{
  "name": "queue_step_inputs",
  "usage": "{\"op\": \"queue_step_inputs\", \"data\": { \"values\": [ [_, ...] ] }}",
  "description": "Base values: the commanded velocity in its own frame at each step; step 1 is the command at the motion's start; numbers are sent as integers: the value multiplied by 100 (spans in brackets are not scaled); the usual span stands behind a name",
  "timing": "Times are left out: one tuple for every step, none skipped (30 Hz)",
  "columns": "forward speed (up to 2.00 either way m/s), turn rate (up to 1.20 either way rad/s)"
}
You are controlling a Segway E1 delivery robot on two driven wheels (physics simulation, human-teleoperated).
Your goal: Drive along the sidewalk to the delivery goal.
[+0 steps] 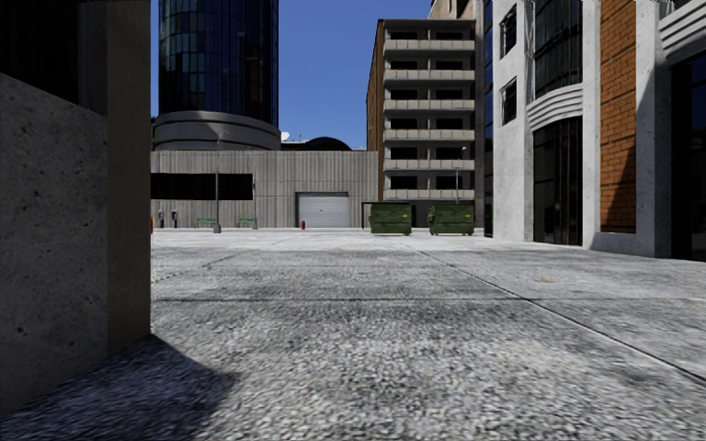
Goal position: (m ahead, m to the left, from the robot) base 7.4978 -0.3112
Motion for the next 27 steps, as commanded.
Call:
{"op": "queue_step_inputs", "data": {
  "values": [
    [200, 0],
    [200, 0],
    [200, 0],
    [200, 0],
    [200, 0],
    [200, 0],
    [200, 0],
    [200, 0],
    [200, 0],
    [200, 0],
    [200, 0],
    [200, 0],
    [200, 0],
    [200, 0],
    [200, 0],
    [200, 0],
    [200, 0],
    [200, 0],
    [200, 0],
    [200, 0],
    [200, 0],
    [200, 0],
    [200, 0],
    [200, 0],
    [200, 0],
    [200, 0],
    [200, 0]
  ]
}}
